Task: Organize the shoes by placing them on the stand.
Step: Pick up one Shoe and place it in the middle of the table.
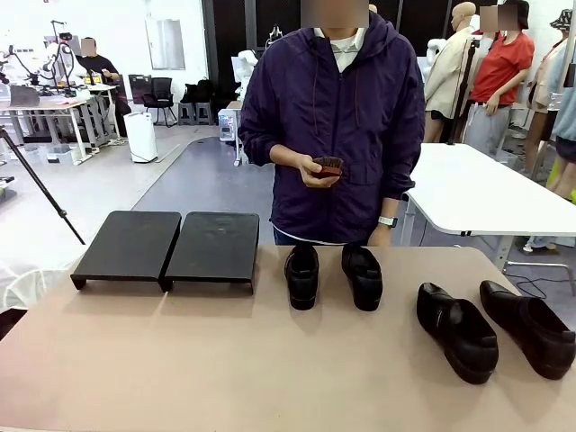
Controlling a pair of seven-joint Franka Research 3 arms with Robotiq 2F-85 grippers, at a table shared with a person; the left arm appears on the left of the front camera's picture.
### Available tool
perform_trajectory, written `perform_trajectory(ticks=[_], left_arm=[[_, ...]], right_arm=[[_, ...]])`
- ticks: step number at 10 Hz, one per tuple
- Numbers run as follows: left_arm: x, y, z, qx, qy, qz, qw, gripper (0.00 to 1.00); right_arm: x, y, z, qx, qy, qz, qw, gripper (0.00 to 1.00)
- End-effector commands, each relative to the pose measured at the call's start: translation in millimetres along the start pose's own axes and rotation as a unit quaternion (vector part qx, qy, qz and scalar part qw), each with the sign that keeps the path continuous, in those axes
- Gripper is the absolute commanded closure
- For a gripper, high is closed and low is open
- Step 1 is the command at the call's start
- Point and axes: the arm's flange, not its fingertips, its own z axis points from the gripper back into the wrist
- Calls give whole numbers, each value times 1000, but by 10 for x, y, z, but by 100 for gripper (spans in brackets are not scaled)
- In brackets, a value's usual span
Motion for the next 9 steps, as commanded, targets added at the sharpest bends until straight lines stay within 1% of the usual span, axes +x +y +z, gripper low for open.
perform_trajectory(ticks=[1, 2, 3, 4, 5, 9], left_arm=[[-443, 220, 58, 26, -33, 44, 998, 0], [-532, 336, 74, 28, -32, 58, 997, 0], [-534, 418, 1, 18, -31, 78, 996, 0], [-346, 312, 178, 23, -26, 48, 998, 0], [-346, 312, 178, 23, -26, 48, 998, 0], [-346, 312, 178, 23, -26, 48, 998, 0]], right_arm=[[-118, -153, 51, -16, -33, -52, 998, 0], [-160, -191, 87, -20, -41, -66, 997, 0], [-145, -201, 60, -19, -45, -75, 996, 0], [-83, -128, 7, -36, -44, -95, 994, 0], [-211, -261, 131, -17, -30, -58, 998, 0], [-211, -261, 131, -17, -30, -58, 998, 0]])
